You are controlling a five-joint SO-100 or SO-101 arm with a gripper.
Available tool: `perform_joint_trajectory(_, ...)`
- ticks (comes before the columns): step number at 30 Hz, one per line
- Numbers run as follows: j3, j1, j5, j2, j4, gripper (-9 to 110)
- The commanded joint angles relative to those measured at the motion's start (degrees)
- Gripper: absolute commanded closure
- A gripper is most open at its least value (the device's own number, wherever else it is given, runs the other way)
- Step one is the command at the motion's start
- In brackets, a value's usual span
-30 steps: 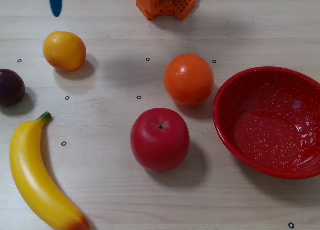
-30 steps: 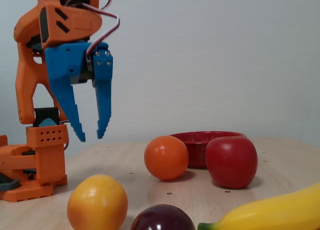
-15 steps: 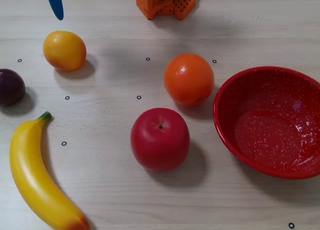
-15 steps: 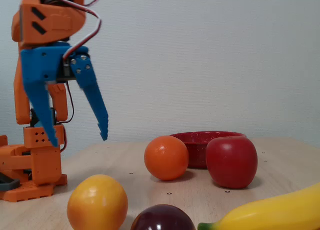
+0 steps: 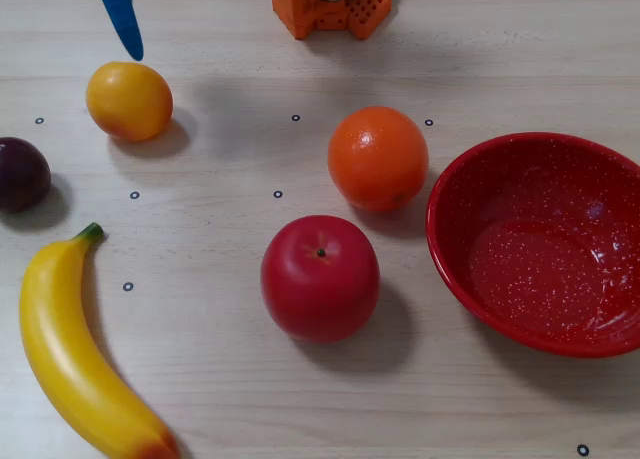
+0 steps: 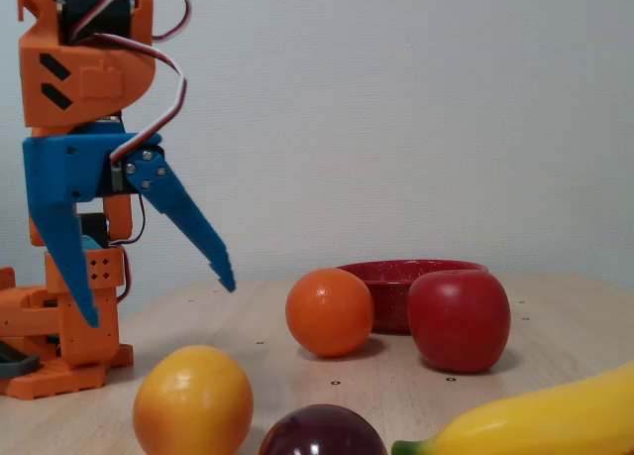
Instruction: Put peach in the red bowl.
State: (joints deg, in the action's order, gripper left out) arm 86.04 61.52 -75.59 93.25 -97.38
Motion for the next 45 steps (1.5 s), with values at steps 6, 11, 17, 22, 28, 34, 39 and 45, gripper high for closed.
perform_joint_trajectory(6,-0.18,1.58,-3.69,0.18,4.57,58)
perform_joint_trajectory(11,-0.26,2.37,-5.89,-1.58,5.80,57)
perform_joint_trajectory(17,-1.49,3.78,-8.96,-3.78,7.21,57)
perform_joint_trajectory(22,-2.20,4.57,-10.72,-5.19,8.09,57)
perform_joint_trajectory(28,-2.46,5.36,-11.51,-6.77,10.02,57)
perform_joint_trajectory(34,-2.46,5.01,-11.25,-7.91,10.81,55)
perform_joint_trajectory(39,-2.55,4.04,-10.72,-9.14,11.69,55)
perform_joint_trajectory(45,-2.90,2.55,-9.84,-9.84,13.01,55)
